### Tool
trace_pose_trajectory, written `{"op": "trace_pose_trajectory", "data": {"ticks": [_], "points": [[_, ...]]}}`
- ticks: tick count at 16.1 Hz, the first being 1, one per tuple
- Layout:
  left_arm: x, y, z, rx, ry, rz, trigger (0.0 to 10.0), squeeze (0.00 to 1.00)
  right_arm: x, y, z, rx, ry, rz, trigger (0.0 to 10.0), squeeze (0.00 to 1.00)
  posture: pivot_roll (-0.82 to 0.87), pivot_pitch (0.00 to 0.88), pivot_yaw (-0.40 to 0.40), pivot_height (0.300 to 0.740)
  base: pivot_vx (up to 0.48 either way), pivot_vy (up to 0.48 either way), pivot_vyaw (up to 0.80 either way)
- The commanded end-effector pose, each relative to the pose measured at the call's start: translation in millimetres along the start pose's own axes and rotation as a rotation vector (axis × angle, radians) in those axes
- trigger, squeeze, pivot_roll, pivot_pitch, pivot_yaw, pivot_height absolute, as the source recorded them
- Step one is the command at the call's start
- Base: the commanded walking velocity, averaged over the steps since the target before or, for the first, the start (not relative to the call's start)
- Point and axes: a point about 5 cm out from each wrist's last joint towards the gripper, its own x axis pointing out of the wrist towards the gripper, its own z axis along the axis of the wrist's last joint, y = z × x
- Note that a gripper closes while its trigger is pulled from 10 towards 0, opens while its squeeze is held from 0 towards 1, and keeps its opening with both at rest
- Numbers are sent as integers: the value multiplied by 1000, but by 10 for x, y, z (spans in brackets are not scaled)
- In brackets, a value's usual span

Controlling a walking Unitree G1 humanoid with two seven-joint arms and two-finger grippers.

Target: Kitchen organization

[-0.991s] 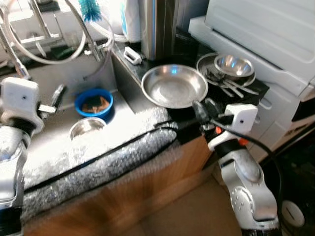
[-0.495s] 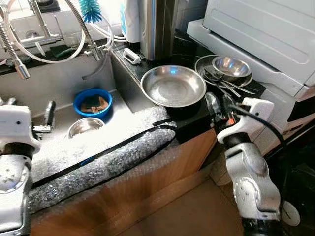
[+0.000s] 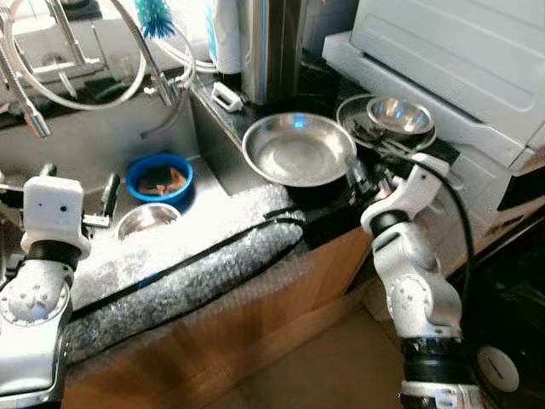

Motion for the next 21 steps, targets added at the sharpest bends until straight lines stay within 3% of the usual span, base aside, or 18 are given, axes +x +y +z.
{"op": "trace_pose_trajectory", "data": {"ticks": [1, 5, 13, 21], "points": [[5, 0, 66, 26, -20, -6, 10000, 0, 34, 31, 25, 0, 1, -4, 10000, 0, 89, 96, -28, 740, 0, 0, 0], [31, -18, 104, 34, -36, -10, 10000, 0, 147, 77, 66, 24, 10, -6, 10000, 0, 86, 94, -28, 740, 0, 0, 0], [63, -65, 155, 60, -60, -36, 10000, 0, 326, 99, 93, 181, 26, -79, 10000, 0, 91, 87, -28, 740, 0, 0, 0], [81, -53, 155, 71, -64, -42, 10000, 0, 418, 126, 9, 228, 100, -117, 10000, 0, 99, 72, -30, 740, 0, 0, 0]]}}
